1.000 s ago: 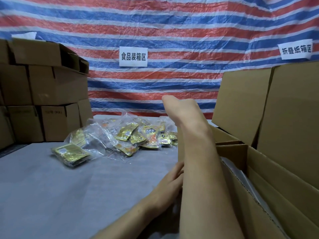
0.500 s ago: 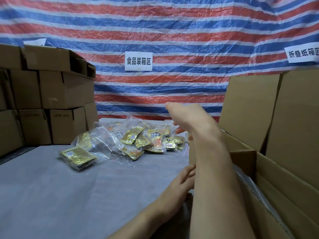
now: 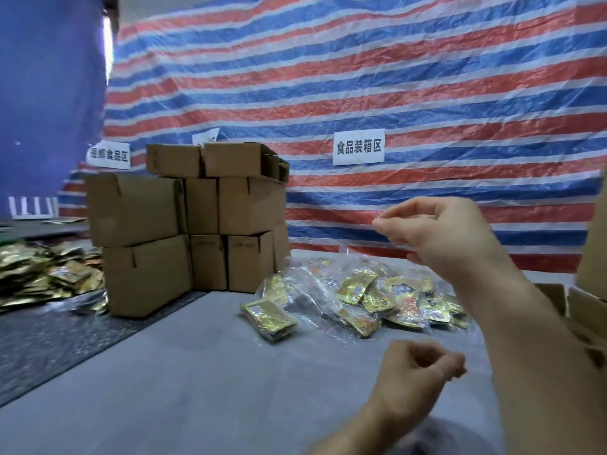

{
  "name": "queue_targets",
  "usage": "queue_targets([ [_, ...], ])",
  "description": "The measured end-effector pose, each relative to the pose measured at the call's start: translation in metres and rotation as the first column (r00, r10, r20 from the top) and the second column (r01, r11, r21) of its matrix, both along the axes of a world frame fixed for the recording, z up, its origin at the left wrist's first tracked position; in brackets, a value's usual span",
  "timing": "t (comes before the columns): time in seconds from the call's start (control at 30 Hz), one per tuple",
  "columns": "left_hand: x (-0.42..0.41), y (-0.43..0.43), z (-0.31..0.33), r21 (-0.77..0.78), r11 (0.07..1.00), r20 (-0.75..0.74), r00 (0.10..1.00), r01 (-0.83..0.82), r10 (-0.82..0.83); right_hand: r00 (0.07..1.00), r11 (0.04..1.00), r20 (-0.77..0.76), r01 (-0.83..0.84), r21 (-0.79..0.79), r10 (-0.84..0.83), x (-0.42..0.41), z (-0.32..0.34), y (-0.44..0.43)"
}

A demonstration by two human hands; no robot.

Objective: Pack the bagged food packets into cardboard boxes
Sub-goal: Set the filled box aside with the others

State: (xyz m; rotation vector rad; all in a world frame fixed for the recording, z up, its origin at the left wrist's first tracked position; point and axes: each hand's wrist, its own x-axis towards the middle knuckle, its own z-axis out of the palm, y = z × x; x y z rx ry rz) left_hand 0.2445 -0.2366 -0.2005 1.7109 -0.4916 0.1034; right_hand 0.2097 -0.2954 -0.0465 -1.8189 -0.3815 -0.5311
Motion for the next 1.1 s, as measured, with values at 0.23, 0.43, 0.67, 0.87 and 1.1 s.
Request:
queue_targets([
  [0.23,0.029,0.142,0.025,0.242,0.898,0.232,0.92,-0.368,0.315,0.993,0.998,0.105,-0.054,-0.043,0.059,0.004,-0.005,0.035],
  [0.43,0.049,0.276,0.087,0.538,0.368,0.524,0.643,-0.759,0.56,0.993,0.991,0.106,-0.045,-0.123,0.058,0.006,-0.013,0.053],
  [0.67,0.065,0.391,0.167,0.523,-0.209,0.771,0.354,-0.826,0.53,0.991,0.993,0.12,-0.048,-0.105,0.06,0.013,-0.018,0.06],
  [0.87,0.085,0.449,0.207,0.506,-0.3,0.73,0.217,-0.808,0.648,0.971,0.999,0.239,0.001,-0.039,0.009,0.023,-0.018,0.059],
  [1.1,0.098,0.48,0.222,0.55,-0.207,0.673,0.282,-0.809,0.684,0.963,0.998,0.263,-0.037,-0.058,0.051,0.025,-0.02,0.062],
])
